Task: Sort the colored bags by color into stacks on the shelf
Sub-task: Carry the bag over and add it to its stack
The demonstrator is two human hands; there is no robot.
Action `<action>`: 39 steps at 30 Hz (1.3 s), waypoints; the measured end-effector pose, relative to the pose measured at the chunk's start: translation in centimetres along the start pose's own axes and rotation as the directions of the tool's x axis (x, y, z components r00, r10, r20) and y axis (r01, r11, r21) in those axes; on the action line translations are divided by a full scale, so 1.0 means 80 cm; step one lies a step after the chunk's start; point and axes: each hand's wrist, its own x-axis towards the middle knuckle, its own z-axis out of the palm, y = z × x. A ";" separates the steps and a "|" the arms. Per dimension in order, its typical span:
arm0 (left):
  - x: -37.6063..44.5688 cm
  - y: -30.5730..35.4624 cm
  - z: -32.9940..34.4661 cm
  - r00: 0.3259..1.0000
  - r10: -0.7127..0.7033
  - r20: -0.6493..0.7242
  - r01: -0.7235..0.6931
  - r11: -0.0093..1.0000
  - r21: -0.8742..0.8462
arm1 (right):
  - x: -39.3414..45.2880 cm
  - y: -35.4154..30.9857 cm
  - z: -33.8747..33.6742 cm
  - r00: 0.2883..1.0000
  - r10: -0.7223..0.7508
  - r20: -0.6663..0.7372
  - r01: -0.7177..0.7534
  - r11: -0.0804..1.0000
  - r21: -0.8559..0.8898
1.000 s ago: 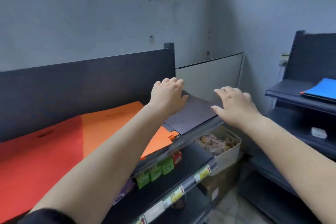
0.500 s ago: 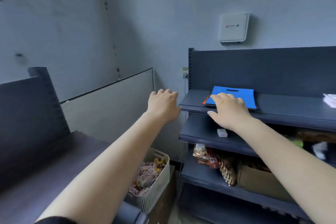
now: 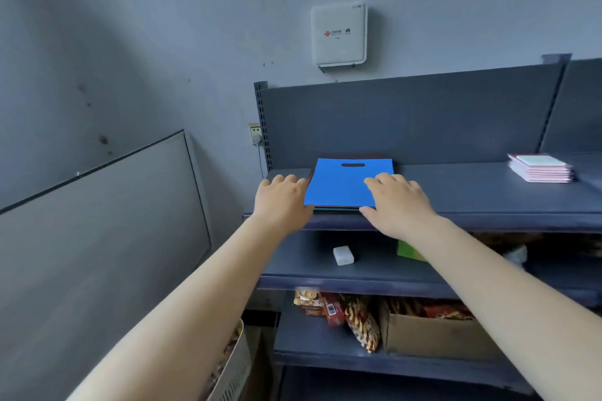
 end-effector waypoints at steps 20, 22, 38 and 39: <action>0.182 0.040 0.210 0.980 -0.082 0.182 0.135 0.944 -0.300 | 0.173 0.133 0.174 0.959 0.134 0.250 -0.176 0.972 0.157; 0.188 0.037 0.223 0.982 -0.087 0.166 0.145 0.915 -0.376 | 0.182 0.137 0.187 0.956 0.199 0.215 -0.243 0.949 0.203; 0.232 0.024 0.244 0.987 0.067 0.145 0.023 0.840 -0.543 | 0.215 0.159 0.219 0.865 0.500 -0.037 -0.413 0.752 0.514; 0.236 0.023 0.246 0.985 0.082 0.150 0.014 0.837 -0.547 | 0.217 0.162 0.222 0.863 0.499 -0.076 -0.388 0.753 0.532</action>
